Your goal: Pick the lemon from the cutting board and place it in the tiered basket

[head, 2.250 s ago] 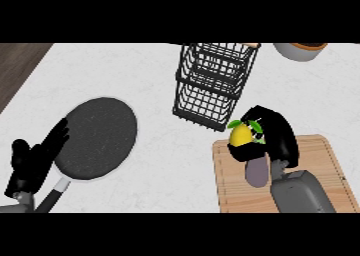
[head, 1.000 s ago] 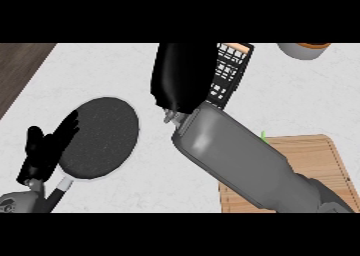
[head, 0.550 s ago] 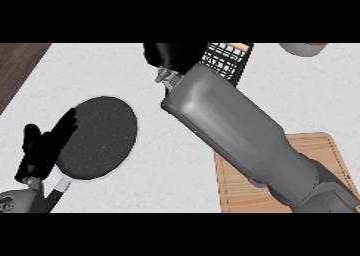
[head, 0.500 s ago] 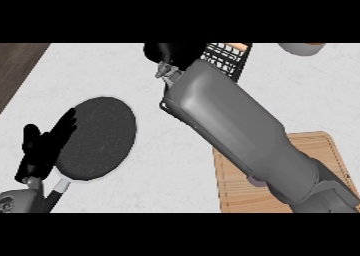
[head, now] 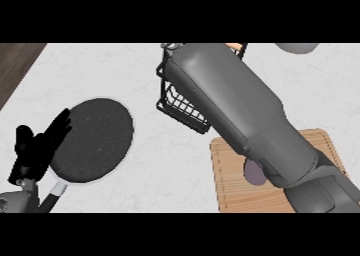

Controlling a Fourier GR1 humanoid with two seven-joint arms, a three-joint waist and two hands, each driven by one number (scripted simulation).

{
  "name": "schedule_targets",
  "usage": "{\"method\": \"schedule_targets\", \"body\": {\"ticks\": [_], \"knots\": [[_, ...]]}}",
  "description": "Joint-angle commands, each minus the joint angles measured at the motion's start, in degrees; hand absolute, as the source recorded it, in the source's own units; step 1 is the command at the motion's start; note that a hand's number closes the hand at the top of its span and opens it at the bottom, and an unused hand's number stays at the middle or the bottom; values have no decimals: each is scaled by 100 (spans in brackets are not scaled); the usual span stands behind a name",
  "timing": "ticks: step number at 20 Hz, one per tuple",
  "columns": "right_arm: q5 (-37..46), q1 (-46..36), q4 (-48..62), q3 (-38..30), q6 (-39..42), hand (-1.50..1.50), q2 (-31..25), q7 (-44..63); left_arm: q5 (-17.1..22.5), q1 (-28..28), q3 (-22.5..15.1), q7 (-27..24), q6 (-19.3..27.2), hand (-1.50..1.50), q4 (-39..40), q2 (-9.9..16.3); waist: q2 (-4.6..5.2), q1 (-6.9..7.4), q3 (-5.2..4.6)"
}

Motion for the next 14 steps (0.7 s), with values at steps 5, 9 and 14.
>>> {"method": "schedule_targets", "body": {"ticks": [5, 9, 14], "knots": [[682, -976, 1960, 457, 1546, 150, -9, -22, -25, 79, 82, -182, 124, 0, 191, -93, -29, -261, -15], [617, -1276, 2570, 382, 1944, 150, -116, -747, 87, 373, 248, -192, -55, 0, -7, 152, -46, -279, 0], [617, -1833, 3040, 220, 2073, 150, -111, -1187, -44, 290, 40, 0, 220, 0, -109, -207, -39, -359, 5]]}}
